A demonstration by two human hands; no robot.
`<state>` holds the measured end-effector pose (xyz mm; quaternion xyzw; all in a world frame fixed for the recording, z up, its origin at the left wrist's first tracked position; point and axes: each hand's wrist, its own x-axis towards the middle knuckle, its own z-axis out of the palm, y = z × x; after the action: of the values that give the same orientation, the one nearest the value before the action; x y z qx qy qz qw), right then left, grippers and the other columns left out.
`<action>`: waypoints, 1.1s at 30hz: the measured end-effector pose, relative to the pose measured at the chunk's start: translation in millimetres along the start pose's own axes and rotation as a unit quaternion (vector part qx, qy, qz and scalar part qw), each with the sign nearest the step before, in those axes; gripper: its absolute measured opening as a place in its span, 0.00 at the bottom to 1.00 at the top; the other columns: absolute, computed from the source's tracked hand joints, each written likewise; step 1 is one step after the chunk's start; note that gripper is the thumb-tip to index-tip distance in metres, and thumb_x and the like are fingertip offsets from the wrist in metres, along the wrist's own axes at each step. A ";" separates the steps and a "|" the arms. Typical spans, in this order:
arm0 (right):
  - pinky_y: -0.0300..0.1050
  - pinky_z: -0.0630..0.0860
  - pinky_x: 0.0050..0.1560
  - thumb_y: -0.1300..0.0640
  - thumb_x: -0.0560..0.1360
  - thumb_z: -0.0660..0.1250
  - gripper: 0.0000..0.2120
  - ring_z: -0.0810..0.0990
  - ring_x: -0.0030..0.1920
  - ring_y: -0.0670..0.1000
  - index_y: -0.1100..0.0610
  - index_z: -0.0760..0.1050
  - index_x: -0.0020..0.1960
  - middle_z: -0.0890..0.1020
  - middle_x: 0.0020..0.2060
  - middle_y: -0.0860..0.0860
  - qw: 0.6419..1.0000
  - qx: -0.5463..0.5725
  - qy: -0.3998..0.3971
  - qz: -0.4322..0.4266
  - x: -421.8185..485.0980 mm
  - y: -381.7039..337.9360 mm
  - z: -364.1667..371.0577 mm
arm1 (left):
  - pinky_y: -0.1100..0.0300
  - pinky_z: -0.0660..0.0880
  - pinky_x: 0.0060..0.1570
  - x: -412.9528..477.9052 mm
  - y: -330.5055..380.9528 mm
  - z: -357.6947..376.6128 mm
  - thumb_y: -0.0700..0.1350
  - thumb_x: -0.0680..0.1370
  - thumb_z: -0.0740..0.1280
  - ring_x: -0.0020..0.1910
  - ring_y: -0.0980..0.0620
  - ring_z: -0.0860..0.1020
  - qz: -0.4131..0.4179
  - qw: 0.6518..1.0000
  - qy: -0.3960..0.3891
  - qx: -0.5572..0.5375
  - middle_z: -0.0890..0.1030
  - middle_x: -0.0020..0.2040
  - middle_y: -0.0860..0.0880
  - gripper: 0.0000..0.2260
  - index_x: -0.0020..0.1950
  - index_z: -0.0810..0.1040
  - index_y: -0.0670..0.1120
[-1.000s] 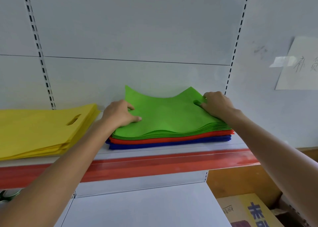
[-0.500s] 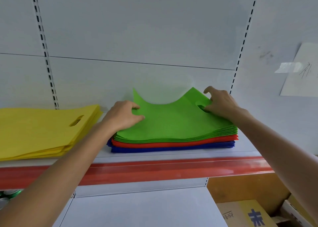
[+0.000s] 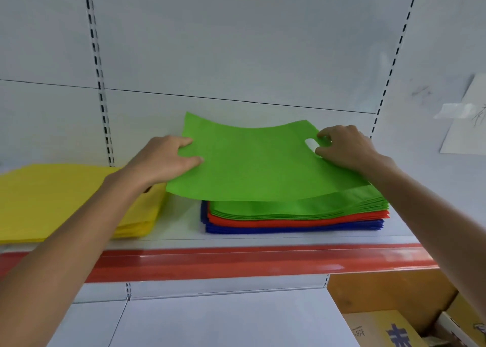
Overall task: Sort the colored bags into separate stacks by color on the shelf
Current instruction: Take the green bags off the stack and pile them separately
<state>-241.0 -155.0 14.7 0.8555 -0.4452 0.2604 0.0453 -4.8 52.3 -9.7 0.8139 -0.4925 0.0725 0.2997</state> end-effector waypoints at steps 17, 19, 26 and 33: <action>0.50 0.71 0.52 0.51 0.75 0.63 0.18 0.76 0.56 0.61 0.57 0.75 0.62 0.78 0.58 0.59 1.000 0.024 -0.005 0.017 -70.6 -273.5 20.6 | 0.59 0.65 0.61 -57.0 -232.5 -152.5 0.54 0.76 0.64 0.68 0.45 0.67 -0.025 0.999 -0.027 0.035 0.68 0.70 0.42 0.25 0.72 0.67 0.48; 0.49 0.71 0.51 0.50 0.75 0.63 0.18 0.76 0.57 0.61 0.57 0.75 0.62 0.77 0.58 0.60 1.000 0.023 -0.016 0.013 -74.5 -299.9 25.3 | 0.59 0.66 0.61 -61.7 -256.1 -167.7 0.55 0.76 0.64 0.68 0.45 0.68 -0.040 0.998 -0.025 0.033 0.69 0.70 0.42 0.25 0.71 0.68 0.49; 0.48 0.69 0.48 0.51 0.75 0.63 0.18 0.76 0.56 0.62 0.58 0.75 0.62 0.77 0.57 0.61 0.999 0.031 -0.003 -0.032 -69.1 -380.4 35.6 | 0.59 0.64 0.63 -68.7 -324.1 -204.4 0.55 0.77 0.62 0.69 0.45 0.67 -0.081 0.996 0.023 0.018 0.69 0.70 0.43 0.23 0.70 0.69 0.48; 0.46 0.67 0.45 0.51 0.75 0.63 0.18 0.76 0.55 0.60 0.57 0.74 0.62 0.78 0.56 0.59 0.997 0.028 -0.017 -0.064 -75.3 -459.1 56.1 | 0.58 0.63 0.65 -80.7 -402.6 -228.4 0.54 0.77 0.63 0.69 0.44 0.67 -0.121 0.992 0.012 0.016 0.68 0.71 0.43 0.23 0.70 0.69 0.48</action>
<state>107.0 158.5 0.7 0.8874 -0.3831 0.2548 0.0299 335.2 376.3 -25.7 0.8715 -0.3853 0.0532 0.2988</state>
